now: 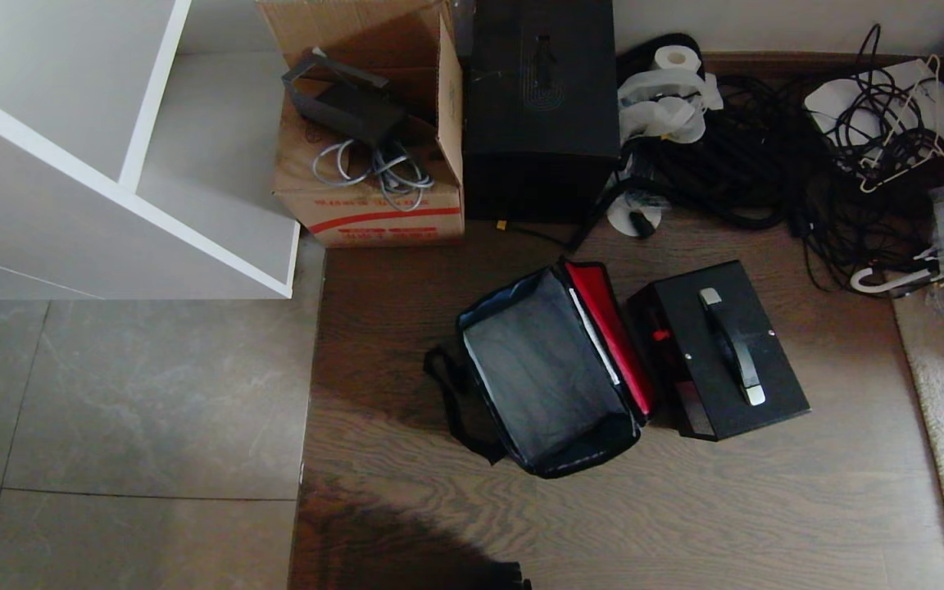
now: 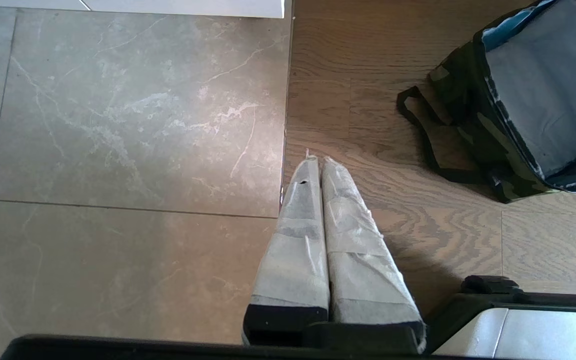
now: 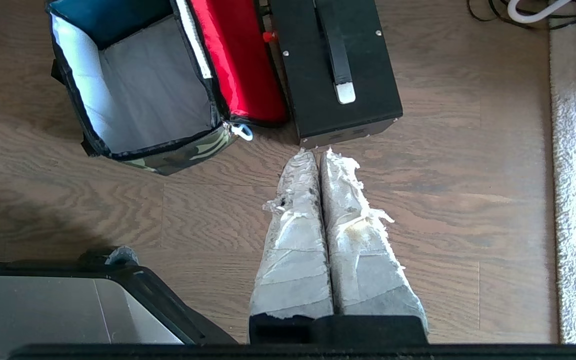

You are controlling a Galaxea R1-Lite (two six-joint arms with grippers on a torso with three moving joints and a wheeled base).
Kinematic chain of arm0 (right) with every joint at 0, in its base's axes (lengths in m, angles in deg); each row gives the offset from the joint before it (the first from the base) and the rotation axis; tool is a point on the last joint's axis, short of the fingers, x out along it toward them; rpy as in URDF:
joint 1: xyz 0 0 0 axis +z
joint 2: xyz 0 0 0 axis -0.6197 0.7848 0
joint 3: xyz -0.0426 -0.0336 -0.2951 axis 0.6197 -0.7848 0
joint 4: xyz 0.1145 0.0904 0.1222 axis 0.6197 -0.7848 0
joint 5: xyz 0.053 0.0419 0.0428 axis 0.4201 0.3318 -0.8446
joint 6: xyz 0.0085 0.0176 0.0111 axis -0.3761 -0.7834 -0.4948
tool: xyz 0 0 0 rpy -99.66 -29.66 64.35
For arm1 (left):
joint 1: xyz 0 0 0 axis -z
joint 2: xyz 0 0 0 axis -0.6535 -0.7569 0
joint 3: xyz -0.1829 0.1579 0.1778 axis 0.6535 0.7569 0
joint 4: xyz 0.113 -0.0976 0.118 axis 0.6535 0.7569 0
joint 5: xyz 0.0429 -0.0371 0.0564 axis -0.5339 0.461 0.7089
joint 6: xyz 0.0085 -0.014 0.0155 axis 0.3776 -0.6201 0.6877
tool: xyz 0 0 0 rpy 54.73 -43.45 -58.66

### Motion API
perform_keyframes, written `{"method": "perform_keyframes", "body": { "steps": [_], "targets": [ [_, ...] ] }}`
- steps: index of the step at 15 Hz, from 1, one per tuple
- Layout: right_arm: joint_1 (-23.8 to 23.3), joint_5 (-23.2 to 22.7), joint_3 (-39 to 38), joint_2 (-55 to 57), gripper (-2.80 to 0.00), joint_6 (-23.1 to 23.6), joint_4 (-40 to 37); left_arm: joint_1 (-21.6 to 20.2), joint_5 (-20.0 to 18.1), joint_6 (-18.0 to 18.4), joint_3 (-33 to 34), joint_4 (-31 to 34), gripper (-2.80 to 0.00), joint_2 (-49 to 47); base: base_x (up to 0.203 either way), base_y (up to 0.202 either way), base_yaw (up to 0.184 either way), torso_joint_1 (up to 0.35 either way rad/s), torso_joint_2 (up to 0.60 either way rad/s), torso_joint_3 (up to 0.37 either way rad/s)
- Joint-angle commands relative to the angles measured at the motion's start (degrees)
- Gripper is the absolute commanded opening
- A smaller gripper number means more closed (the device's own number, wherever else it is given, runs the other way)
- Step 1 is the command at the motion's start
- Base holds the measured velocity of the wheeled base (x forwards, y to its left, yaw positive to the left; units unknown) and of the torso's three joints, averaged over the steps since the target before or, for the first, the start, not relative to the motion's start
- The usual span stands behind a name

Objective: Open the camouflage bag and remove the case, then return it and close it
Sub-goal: Grip the handle again

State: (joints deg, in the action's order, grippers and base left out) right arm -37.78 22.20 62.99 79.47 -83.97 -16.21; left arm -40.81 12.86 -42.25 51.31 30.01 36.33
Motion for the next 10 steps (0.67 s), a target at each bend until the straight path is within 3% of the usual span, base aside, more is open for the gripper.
{"method": "perform_keyframes", "body": {
  "steps": [1, 7, 10],
  "targets": [
    [0.0, 0.0, 0.0, 0.1, -2.80, 0.0, 0.0, 0.0, -0.1, 0.0, 0.0, 0.0, -2.80, 0.0, 0.000, 0.000, 0.000, 0.000, 0.00, 0.000],
    [0.0, 0.0, 0.0, 0.1, -2.80, 0.0, 0.0, 0.0, 0.0, -0.1, 0.0, 0.0, -2.80, -0.1, 0.000, 0.000, 0.000, 0.000, 0.00, 0.000],
    [0.0, 0.0, 0.0, 0.1, -2.80, 0.0, 0.0, 0.0, 0.0, -0.1, 0.0, 0.0, -2.80, 0.0, 0.000, 0.000, 0.000, 0.002, 0.00, 0.114]
  ]
}}
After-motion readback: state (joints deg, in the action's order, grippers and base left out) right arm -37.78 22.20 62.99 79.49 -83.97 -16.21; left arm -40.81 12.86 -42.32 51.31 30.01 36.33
